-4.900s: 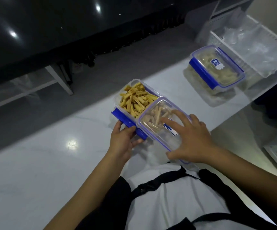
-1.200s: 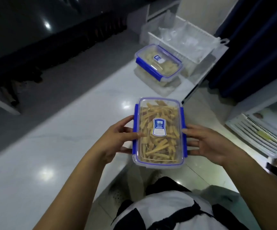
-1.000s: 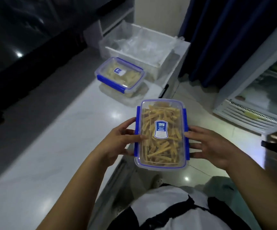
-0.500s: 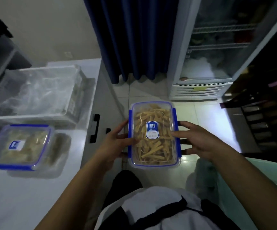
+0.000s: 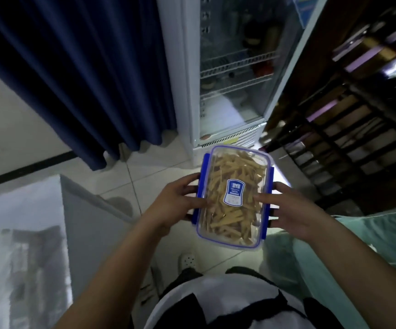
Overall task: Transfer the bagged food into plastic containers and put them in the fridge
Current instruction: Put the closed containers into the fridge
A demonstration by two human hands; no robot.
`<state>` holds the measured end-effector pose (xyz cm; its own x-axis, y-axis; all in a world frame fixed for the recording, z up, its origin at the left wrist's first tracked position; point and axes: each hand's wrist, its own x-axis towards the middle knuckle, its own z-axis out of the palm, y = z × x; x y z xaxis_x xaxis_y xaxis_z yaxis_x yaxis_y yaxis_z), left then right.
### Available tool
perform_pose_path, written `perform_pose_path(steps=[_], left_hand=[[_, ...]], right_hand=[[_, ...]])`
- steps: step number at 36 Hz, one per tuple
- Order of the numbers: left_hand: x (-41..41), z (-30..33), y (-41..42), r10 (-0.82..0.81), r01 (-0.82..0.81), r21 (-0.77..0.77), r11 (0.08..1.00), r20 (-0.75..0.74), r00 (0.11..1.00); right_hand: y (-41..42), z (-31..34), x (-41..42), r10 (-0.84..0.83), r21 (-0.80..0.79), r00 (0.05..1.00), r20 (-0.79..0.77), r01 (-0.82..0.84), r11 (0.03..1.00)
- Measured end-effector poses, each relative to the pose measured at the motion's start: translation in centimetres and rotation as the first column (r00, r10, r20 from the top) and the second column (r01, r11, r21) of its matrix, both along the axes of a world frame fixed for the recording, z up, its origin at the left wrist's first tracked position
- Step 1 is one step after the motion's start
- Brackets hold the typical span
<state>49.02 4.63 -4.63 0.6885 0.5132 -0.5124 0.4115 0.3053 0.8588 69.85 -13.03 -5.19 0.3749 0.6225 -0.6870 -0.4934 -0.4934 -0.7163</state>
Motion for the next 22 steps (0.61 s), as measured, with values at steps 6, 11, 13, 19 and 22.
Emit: perform_pose_path(steps=[6,11,13,19,22], left_hand=[[7.2,0.9,5.9,-0.22,0.22,-0.006,0.975,-0.003,0.975],[13.5,0.9,10.6,-0.244,0.243,-0.05,0.969,-0.015,0.97],[16.2,0.3,13.1,-0.105,0.105,0.006,0.994,-0.032,0.994],[25.0,-0.5,22.5,0.279,-0.267,0.208,0.941,-0.034,0.96],[29.1,0.2,27.2,0.368,-0.347,0.305,0.887,-0.011,0.93]], right_hand=[[1.5,0.0,3.6,-0.156,0.02,0.987,0.031,0.156,0.988],[3.2,-0.9,8.4,-0.245,0.063,0.97,0.007,0.244,0.968],[4.3,-1.6,11.1,-0.258,0.083,0.966,-0.009,0.258,0.962],[7.8,-3.3,19.6,-0.265,0.081,0.963,-0.038,0.268,0.96],[9.0,-3.6,23.2,-0.266,0.066,0.963,-0.042,0.268,0.961]])
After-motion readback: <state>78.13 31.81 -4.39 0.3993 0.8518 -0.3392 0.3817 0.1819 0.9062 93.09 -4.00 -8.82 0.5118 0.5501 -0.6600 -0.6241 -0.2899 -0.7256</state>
